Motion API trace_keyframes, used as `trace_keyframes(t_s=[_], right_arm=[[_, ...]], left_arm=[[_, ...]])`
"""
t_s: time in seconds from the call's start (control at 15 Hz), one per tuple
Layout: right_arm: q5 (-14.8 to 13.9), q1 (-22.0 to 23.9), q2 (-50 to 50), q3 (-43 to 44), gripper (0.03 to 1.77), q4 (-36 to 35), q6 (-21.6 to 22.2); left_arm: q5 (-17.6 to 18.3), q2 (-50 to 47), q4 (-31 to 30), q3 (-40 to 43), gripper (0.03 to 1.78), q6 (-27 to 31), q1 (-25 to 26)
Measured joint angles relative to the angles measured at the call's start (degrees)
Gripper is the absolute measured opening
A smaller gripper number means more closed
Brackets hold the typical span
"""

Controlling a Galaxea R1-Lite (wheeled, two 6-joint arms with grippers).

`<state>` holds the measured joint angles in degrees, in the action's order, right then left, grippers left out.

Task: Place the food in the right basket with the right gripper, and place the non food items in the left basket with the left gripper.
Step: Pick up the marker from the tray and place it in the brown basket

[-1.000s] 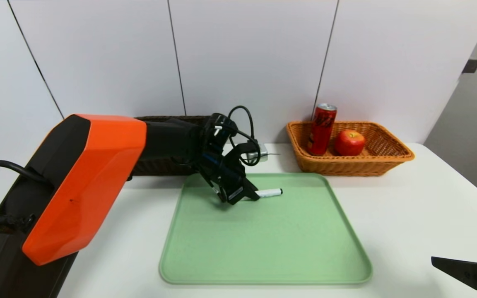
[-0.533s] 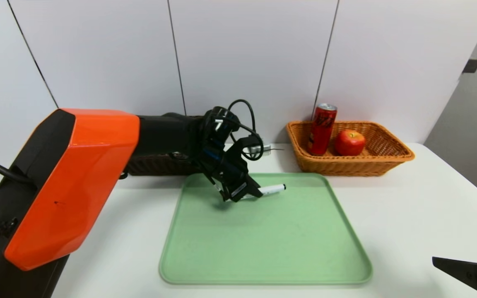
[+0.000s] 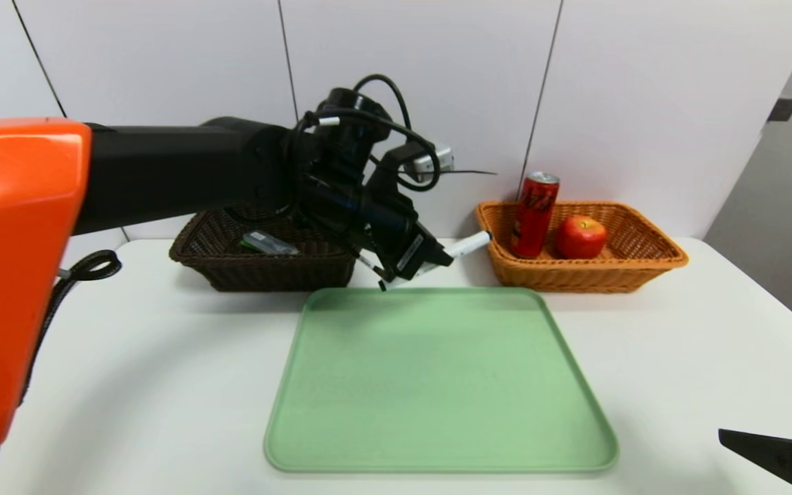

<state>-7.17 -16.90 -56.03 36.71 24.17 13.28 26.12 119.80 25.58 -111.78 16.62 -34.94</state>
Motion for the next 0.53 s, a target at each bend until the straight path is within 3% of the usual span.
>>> trace_keyframes(t_s=[0.27,0.53], right_arm=[[0.1,-0.38,0.49,0.2,1.71,0.02,-0.33],[0.17,-0.38,1.82,-0.16,1.71,0.11,-0.24]], left_arm=[[-5.75,-3.95,-7.41,0.0,0.17,-17.71,0.21],[-7.19,-6.31,-8.74,0.04,0.17,-30.04,1.6]])
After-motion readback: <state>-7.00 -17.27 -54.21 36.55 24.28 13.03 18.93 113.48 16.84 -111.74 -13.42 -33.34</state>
